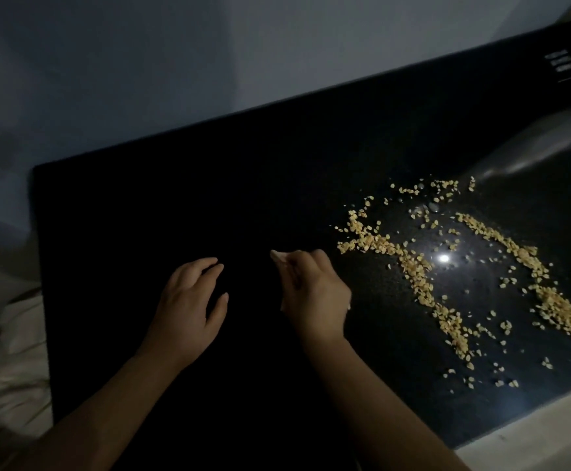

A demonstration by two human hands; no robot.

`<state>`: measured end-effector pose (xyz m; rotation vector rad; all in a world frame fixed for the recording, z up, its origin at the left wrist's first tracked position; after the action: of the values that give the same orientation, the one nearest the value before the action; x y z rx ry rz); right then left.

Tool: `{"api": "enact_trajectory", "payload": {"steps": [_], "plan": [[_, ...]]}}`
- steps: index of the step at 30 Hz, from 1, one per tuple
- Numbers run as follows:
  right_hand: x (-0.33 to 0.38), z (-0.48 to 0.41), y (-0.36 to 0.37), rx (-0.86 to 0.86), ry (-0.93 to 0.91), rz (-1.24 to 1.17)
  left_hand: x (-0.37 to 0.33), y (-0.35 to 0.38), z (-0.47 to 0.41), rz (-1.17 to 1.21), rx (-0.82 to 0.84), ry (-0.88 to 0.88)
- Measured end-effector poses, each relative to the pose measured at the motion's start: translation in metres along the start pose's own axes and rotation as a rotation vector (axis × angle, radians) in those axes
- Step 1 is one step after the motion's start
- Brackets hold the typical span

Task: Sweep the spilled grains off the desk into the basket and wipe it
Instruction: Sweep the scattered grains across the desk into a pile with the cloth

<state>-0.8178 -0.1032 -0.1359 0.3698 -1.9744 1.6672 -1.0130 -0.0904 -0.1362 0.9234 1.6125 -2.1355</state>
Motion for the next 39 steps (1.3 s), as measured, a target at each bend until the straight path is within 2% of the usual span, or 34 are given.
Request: {"api": "enact_trajectory", "payload": {"steps": [3,5,8,10,13,17,20,24,26,29,33,35,39], "plan": [[-0.001,-0.012,0.015,0.062,-0.069,0.091,0.006,-0.005,-0.003,-0.012,-0.018,-0.010],[-0.017,-0.020,0.008,0.024,-0.052,0.151,0.007,-0.005,-0.004,-0.012,-0.026,-0.005],[-0.067,-0.038,-0.017,-0.121,0.143,0.272,0.004,0.001,-0.008,-0.012,-0.021,0.007],[-0.097,-0.048,-0.038,-0.140,0.260,0.326,0.000,0.005,-0.012,0.000,-0.017,0.016],[-0.110,-0.050,-0.059,-0.174,0.307,0.299,-0.010,0.011,-0.018,-0.004,-0.006,0.037],[-0.060,-0.042,-0.043,-0.201,0.185,0.189,-0.014,0.014,-0.024,0.012,0.013,0.017],[-0.024,-0.048,-0.006,-0.110,0.051,0.105,-0.013,0.013,-0.030,-0.026,0.012,0.014],[-0.028,-0.069,0.012,-0.086,-0.041,0.190,-0.013,0.012,-0.037,-0.041,0.012,-0.009],[-0.055,-0.081,-0.001,-0.114,0.034,0.257,-0.015,0.014,-0.040,-0.039,0.002,-0.012],[-0.106,-0.089,-0.033,-0.133,0.239,0.345,-0.020,0.016,-0.047,-0.039,-0.011,-0.041],[-0.126,-0.086,-0.070,-0.256,0.368,0.286,-0.027,0.020,-0.052,-0.038,-0.020,-0.060],[-0.113,-0.085,-0.079,-0.260,0.333,0.220,-0.029,0.023,-0.054,-0.039,-0.012,-0.060],[-0.078,-0.083,-0.080,-0.169,0.110,0.080,-0.035,0.023,-0.057,-0.020,-0.011,-0.092]]}}
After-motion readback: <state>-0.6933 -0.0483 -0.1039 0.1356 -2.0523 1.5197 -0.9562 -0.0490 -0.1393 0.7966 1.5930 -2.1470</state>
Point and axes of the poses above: each hand's wrist, its own z-axis away from the middle knuckle, its own y-axis out of the palm, x = y × z, the point moved 5 cm from there along -z, towards the middle knuckle, and after that the axes turned 10 degrees about z, right-handed, at the moved point
